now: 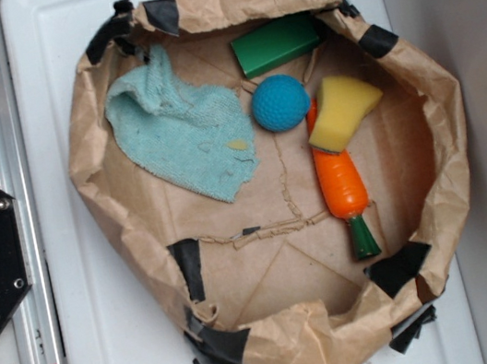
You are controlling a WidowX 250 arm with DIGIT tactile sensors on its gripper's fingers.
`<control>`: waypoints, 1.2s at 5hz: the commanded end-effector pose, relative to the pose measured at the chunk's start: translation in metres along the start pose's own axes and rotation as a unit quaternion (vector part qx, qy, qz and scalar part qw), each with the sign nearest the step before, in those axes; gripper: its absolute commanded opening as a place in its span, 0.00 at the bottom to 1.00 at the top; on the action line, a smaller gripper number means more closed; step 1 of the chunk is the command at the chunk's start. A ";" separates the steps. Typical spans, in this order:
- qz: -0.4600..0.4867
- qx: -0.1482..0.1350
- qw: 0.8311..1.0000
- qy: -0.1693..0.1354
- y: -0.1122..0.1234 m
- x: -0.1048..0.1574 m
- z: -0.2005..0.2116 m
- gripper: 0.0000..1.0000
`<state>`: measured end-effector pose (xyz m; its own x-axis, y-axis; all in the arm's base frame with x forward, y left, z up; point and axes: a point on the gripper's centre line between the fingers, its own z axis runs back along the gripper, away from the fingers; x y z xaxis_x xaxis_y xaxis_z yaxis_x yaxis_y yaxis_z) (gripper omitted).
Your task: Grab the blue cloth.
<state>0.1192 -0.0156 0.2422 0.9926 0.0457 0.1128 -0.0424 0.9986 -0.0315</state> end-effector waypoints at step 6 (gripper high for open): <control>-0.278 0.048 0.959 0.000 0.049 0.104 -0.178 1.00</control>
<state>0.2363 0.0361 0.0632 0.8634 -0.5029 0.0390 0.4985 0.8625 0.0870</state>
